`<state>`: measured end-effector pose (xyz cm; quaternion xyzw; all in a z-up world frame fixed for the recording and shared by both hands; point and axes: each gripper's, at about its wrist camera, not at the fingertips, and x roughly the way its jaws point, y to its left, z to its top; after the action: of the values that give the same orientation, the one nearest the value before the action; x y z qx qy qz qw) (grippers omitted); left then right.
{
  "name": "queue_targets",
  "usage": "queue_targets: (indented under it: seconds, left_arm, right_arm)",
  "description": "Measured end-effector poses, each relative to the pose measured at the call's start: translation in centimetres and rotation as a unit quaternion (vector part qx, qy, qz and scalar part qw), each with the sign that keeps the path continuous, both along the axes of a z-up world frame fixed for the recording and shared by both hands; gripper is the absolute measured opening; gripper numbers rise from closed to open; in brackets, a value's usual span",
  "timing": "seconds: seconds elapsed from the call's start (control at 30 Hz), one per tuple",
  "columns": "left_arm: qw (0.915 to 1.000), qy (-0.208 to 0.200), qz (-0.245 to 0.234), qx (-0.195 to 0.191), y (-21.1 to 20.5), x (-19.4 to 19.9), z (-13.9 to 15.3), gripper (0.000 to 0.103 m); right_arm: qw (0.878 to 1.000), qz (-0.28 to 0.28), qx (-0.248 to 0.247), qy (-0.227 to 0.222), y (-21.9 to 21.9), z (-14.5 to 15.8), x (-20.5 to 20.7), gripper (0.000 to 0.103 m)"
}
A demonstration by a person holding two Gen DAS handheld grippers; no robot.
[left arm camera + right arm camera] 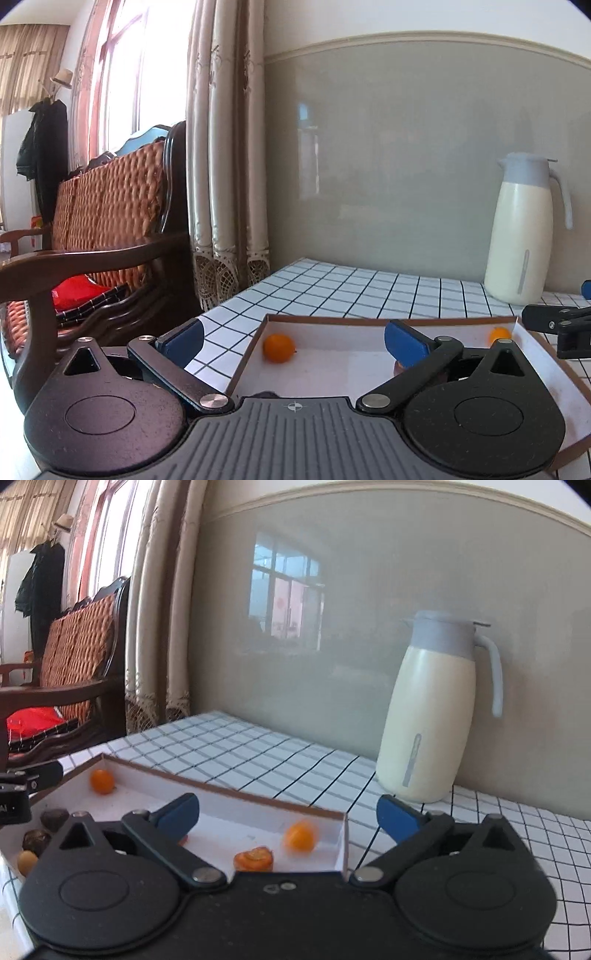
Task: Organize fruits
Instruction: 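Carry mangosteen and orange into the box and open both grippers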
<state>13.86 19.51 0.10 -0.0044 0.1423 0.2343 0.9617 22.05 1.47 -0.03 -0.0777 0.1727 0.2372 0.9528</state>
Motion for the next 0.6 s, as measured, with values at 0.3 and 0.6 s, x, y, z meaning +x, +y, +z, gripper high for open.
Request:
queue_targets:
  seconds: [0.3, 0.6]
  left_arm:
    - [1.0000, 0.001, 0.005, -0.002, 0.27, -0.09, -0.04, 0.103]
    - [1.0000, -0.001, 0.001, -0.001, 0.03, -0.30, 0.08, 0.103]
  right_arm:
    - [1.000, 0.003, 0.000, 0.007, -0.35, 0.11, -0.17, 0.097]
    - [1.000, 0.005, -0.001, 0.014, -0.51, 0.07, -0.27, 0.097]
